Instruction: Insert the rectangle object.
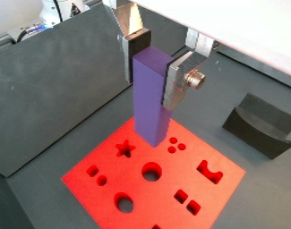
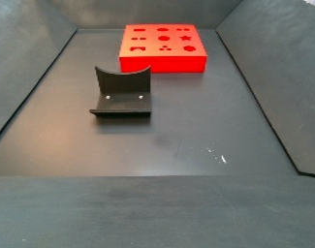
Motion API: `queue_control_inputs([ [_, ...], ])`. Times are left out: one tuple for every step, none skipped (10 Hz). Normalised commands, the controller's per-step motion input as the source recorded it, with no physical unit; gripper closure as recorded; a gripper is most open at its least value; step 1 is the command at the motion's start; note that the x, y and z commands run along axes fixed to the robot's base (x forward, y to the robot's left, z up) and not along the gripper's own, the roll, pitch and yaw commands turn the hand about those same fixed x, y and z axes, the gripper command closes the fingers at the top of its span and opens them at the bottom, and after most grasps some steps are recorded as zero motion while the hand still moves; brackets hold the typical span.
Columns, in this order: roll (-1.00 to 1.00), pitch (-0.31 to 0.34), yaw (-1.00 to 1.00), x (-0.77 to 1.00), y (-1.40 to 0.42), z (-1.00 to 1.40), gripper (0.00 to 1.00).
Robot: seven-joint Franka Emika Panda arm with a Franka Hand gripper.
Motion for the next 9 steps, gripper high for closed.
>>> queue_control_inputs([
  [0.03,-0.069,0.04,0.39,-0.38,-0.17,1.00],
  [0.05,-0.070,0.08,0.53,-0.47,-0.18,1.00],
  [0.04,-0.071,0.10,0.61,-0.47,-0.23,1.00],
  [0.03,-0.056,0.16,0.68,-0.41,-0.26,1.00],
  [0.08,-0.034,0.25,0.73,-0.35,-0.31,1.00],
  [0.09,0.000,0.27,0.76,-0.32,-0.30,1.00],
  [0.17,0.089,0.18,0.82,-0.31,-0.35,1.00],
  [0.28,0.176,0.09,0.77,-0.27,-0.35,1.00],
  [0.33,0.227,0.00,0.79,-0.28,-0.35,1.00],
])
